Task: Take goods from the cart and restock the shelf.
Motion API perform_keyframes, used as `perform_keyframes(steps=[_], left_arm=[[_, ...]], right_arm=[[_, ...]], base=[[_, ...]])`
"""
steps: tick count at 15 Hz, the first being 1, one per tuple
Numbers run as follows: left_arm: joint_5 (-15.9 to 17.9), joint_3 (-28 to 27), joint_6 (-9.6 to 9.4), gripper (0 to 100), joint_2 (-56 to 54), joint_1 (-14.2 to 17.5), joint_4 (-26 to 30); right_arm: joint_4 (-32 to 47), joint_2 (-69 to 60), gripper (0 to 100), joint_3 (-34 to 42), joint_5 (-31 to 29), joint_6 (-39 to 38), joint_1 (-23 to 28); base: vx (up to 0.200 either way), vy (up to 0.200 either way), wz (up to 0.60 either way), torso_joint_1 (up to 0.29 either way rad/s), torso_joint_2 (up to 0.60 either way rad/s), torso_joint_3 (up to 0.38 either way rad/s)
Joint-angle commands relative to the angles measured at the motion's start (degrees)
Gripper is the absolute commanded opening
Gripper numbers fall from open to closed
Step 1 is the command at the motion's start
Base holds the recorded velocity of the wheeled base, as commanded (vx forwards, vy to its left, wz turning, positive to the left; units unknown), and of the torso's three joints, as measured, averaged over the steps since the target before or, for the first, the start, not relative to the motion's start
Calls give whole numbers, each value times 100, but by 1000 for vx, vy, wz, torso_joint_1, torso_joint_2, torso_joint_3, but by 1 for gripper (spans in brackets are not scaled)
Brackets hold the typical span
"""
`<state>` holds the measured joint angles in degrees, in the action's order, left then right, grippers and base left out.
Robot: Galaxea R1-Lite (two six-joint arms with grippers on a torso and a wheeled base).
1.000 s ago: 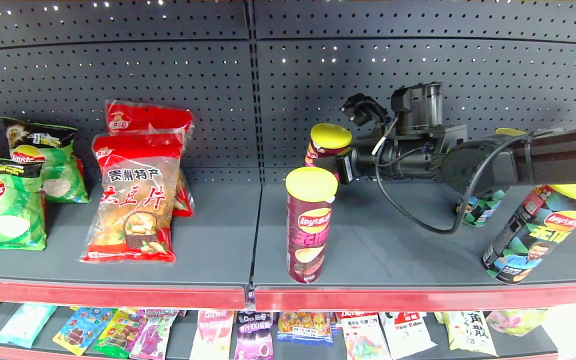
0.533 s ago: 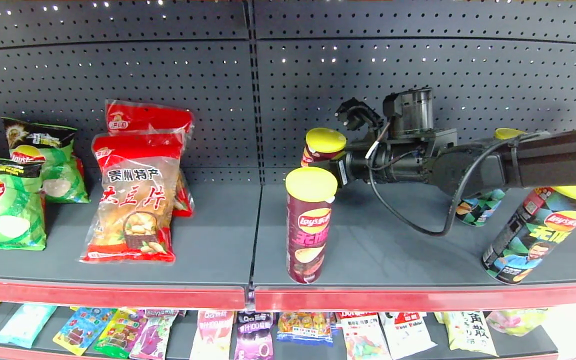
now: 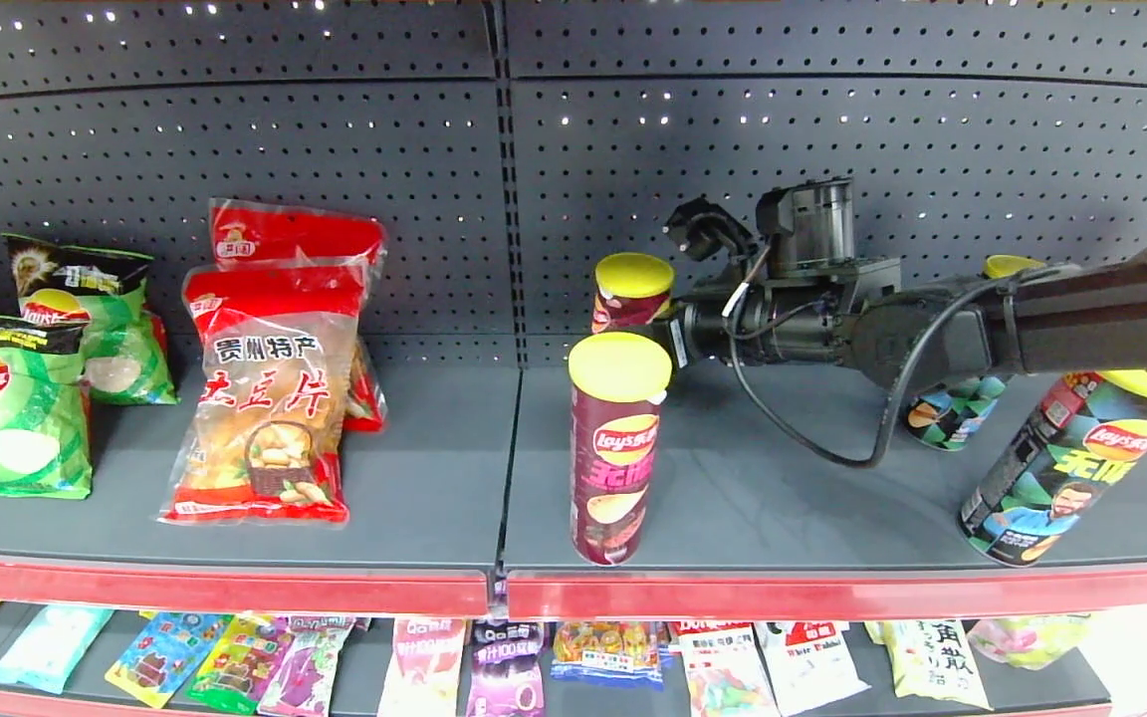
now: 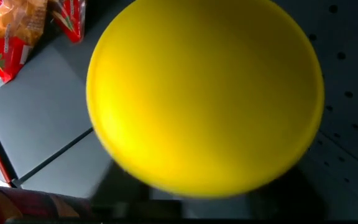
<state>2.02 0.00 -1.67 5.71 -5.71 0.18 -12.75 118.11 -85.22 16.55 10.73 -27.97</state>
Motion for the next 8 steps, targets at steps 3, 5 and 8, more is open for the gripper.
perform_keyframes(steps=[3, 5, 8], left_arm=[[0, 0, 0, 100, 10, -1, -1], [0, 0, 0, 100, 10, -1, -1], [0, 0, 0, 100, 10, -1, -1]], right_arm=[[-8, 19, 100, -3, 6, -36, -16], [-8, -17, 100, -3, -3, -44, -7], [1, -201, 100, 129, -38, -97, 2]], base=[[0, 0, 0, 0, 0, 0], [0, 0, 0, 0, 0, 0], [0, 0, 0, 0, 0, 0]])
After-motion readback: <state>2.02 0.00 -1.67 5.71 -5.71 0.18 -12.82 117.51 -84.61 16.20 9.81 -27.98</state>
